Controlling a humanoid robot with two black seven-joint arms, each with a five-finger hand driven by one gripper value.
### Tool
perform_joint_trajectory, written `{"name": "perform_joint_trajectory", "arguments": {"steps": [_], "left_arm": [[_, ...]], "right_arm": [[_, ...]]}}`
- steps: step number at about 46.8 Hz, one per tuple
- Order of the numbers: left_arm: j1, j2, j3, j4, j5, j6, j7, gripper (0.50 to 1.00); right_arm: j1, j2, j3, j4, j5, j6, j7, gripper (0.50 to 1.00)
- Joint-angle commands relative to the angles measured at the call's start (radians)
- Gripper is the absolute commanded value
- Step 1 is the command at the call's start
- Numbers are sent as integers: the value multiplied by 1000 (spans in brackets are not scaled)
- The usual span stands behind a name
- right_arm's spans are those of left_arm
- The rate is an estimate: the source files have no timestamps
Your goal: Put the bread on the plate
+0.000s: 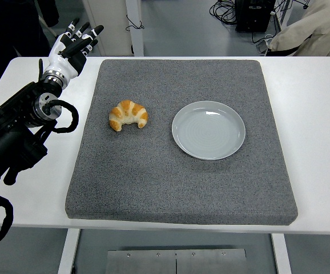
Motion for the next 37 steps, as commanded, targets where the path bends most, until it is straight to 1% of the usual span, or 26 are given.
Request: {"name": "perform_joint_trajectory", "arguments": {"steps": [1,6,11,13,16,19,25,31,37], "left_arm": [[1,-1,-2,-2,2,-7,-1,974],[1,13,0,-2,11,-18,-1,974],[1,30,0,-2,11,-53,3,974],[3,42,0,-2,13,-92,0,974],[4,58,1,-2,13,-170,-4,974],[6,65,1,0,13,-210,-4,974],[8,68,1,0,13,-221,2,974],[8,87,10,0,20,-213,14,974],[-9,114,76,-1,81,-210,64,974]], "right_arm": [[0,0,0,0,1,0,0,1000],[0,0,0,0,1,0,0,1000],[0,0,0,0,-1,0,0,1000],[0,0,0,0,1,0,0,1000],[0,0,0,0,1,0,0,1000],[0,0,0,0,-1,0,0,1000],[0,0,0,0,1,0,0,1000],[0,0,0,0,1,0,0,1000],[0,0,0,0,1,0,0,1000]]}}
